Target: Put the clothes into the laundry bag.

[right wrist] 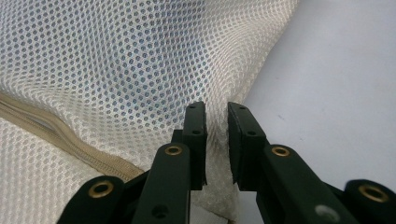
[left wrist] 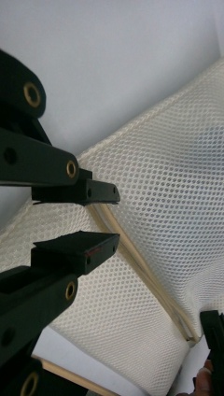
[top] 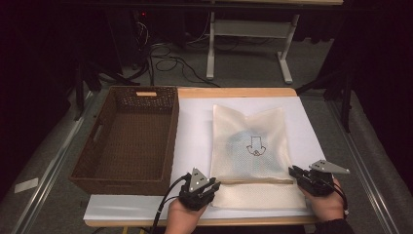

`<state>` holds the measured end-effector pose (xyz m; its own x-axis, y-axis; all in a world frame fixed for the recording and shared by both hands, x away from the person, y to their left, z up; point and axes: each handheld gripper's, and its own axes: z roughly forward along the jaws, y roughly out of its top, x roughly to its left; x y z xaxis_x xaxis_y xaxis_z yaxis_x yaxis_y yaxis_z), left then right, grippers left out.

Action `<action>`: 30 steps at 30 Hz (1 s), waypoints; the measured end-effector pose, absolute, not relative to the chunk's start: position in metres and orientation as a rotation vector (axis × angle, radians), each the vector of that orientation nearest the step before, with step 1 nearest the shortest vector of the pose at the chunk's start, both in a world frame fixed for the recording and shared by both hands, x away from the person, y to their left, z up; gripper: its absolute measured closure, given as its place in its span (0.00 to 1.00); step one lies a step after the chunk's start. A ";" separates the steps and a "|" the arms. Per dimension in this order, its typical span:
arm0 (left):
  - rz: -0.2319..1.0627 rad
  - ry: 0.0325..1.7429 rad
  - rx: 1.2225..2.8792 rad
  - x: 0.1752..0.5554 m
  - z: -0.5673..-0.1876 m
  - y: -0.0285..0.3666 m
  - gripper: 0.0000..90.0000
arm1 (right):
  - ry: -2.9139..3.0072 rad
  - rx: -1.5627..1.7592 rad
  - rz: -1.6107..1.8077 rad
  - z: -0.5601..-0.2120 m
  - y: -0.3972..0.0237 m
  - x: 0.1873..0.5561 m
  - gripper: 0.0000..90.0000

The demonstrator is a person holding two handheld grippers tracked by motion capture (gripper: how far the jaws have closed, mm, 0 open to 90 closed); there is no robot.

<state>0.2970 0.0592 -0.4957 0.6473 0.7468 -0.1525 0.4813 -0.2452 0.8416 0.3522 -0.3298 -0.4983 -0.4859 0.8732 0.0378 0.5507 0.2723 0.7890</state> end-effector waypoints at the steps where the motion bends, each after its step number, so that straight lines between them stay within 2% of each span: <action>1: 0.356 0.974 1.898 0.296 -0.495 0.061 0.80 | 2.141 1.284 1.078 -0.498 -0.330 0.352 0.88; 7: 0.378 1.016 1.856 0.295 -0.492 0.072 0.69 | 2.122 1.280 1.095 -0.494 -0.333 0.350 0.86; 9: 0.385 1.024 1.860 0.294 -0.493 0.072 0.67 | 2.117 1.269 1.100 -0.493 -0.333 0.349 0.81; 12: 0.401 1.049 1.890 0.294 -0.498 0.070 0.61 | 2.095 1.254 1.124 -0.490 -0.332 0.347 0.75; 18: 0.381 1.096 1.962 0.295 -0.511 0.064 0.51 | 2.094 1.193 1.166 -0.481 -0.323 0.337 0.73; 30: 0.349 1.121 1.963 0.296 -0.516 0.065 0.49 | 2.120 1.146 1.174 -0.478 -0.315 0.332 0.74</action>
